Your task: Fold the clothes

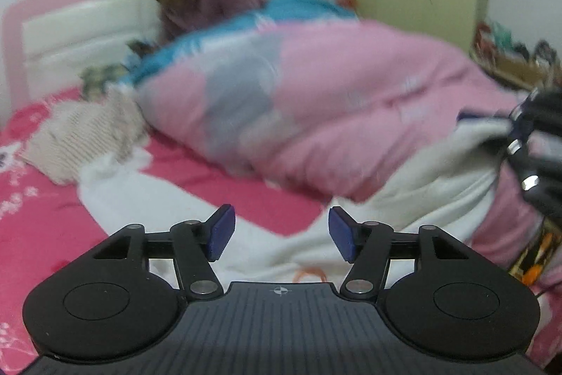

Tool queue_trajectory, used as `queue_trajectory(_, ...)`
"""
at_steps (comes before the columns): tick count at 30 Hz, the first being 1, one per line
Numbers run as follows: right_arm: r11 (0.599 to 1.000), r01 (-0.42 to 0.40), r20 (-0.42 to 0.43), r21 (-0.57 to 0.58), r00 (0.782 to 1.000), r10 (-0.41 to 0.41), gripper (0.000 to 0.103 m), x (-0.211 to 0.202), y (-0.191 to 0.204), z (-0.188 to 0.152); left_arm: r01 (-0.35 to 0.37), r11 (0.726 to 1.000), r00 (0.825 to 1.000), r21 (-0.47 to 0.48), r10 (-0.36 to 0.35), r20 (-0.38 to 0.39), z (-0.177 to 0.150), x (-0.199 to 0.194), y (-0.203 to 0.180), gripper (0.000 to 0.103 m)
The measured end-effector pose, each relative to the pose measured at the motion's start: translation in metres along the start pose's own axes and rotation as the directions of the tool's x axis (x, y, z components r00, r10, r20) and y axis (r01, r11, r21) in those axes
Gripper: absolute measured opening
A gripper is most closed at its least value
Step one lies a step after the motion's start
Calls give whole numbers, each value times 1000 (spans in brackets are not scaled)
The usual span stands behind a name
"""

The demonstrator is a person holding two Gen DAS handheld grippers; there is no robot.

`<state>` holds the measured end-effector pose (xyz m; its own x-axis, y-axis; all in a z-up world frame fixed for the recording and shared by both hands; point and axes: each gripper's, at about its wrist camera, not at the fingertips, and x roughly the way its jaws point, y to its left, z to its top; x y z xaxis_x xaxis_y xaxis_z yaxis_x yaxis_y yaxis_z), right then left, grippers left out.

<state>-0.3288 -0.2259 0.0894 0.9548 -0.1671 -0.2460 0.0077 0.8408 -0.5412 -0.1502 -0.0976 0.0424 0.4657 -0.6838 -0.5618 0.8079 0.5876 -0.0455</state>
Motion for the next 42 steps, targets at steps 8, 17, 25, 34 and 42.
queue_trajectory(8,996,-87,-19,-37,996,86,6,7,12,-24,177,945,956,-274,-232,-180,7,69,50,75)
queue_trajectory(17,941,-325,-233,98,912,339,6,19,38,-73,294,948,906,122,-236,-350,-8,117,-43,76)
queue_trajectory(25,895,-431,-245,114,861,446,6,6,56,-85,260,897,922,357,-120,-369,-34,142,-94,75)
queue_trajectory(34,895,-419,-207,153,872,443,6,-11,44,-95,228,907,923,355,-86,-374,-18,134,-89,73)
queue_trajectory(42,889,-426,-188,167,871,453,6,-14,42,-95,194,846,877,497,77,-474,-37,172,-113,67)
